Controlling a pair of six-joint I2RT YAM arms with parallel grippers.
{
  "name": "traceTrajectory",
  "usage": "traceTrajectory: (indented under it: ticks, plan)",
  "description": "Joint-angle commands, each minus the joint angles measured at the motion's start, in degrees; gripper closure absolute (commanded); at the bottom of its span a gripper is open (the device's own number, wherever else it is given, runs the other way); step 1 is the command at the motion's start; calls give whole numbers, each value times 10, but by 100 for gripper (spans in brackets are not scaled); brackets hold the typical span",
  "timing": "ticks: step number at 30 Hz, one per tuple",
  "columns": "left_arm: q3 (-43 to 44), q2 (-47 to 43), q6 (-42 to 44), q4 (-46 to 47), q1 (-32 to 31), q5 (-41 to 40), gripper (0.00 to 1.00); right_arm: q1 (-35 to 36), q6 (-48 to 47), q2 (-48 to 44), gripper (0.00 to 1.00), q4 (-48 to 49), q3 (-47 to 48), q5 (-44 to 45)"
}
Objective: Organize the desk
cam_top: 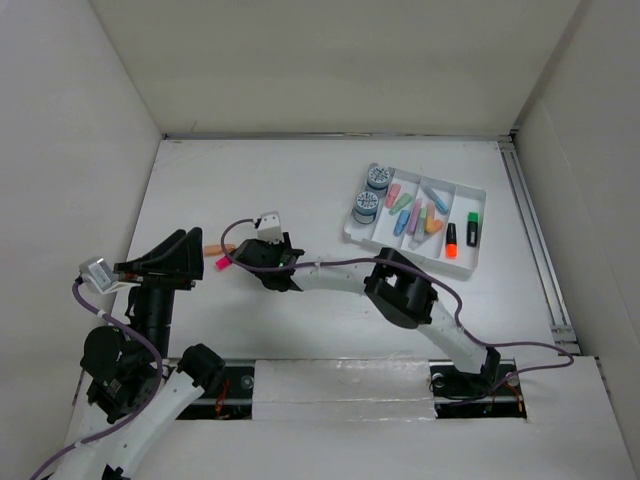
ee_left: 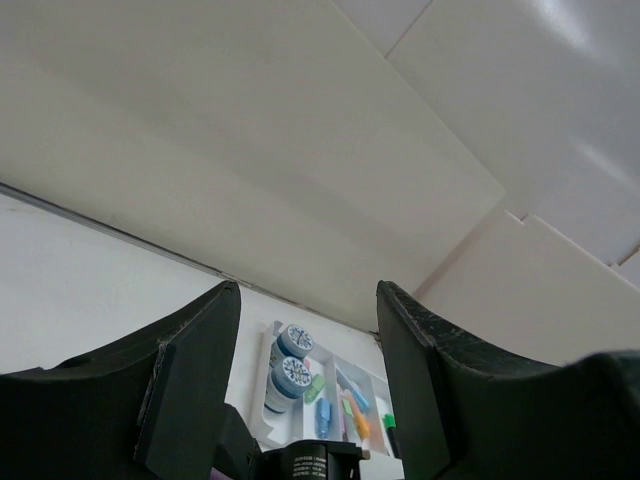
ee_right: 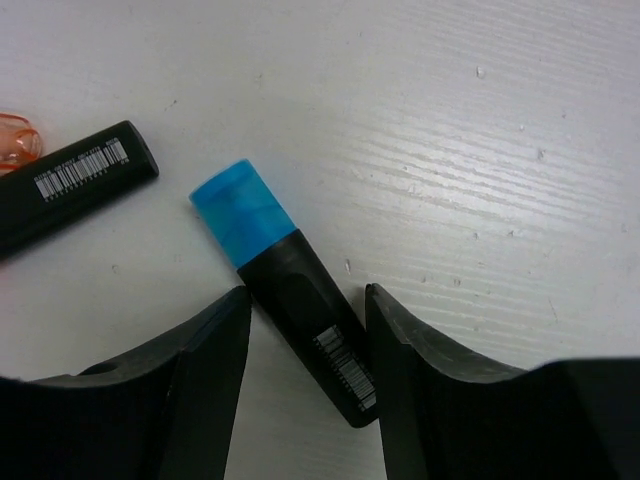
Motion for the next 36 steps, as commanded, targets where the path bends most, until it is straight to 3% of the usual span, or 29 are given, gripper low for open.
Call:
traceTrajectory:
  ticks: [1,3,7,11,16,17,19,23,26,27,30,36]
  plan:
    - [1,0,0,21,3,5,47,-9,-17,18,47,8,13,-37]
    - [1,-2,0,21,3,6,47,-9,-15,17,61,12,4,-45]
    - [0,-2,0,21,3,6,47,-9,-3,-7,80,31,-36,-46]
    - [0,0,0,21,3,7,47,-16,23,-84,87,79,-94,-39]
    - [0,-2,-1,21,3,7,47,-68,72,-297,90,158,-280,-72]
    - [0,-2,-1,21,3,9,47,-98,81,-297,90,181,-311,-82]
    - [0,-1,-1,21,3,9,47,-131,100,-425,90,197,-401,-101]
    - [1,0,-1,22,3,11,47,-236,151,-573,90,199,-535,-108]
    - [1,2,-1,24,3,12,47,-356,188,-667,92,211,-636,-145]
    - [0,5,-1,25,3,12,47,-420,198,-688,93,231,-656,-162]
    - [2,12,0,25,3,11,47,-526,204,-735,93,267,-715,-250]
    - [3,14,0,25,3,9,47,-655,207,-733,93,283,-743,-344]
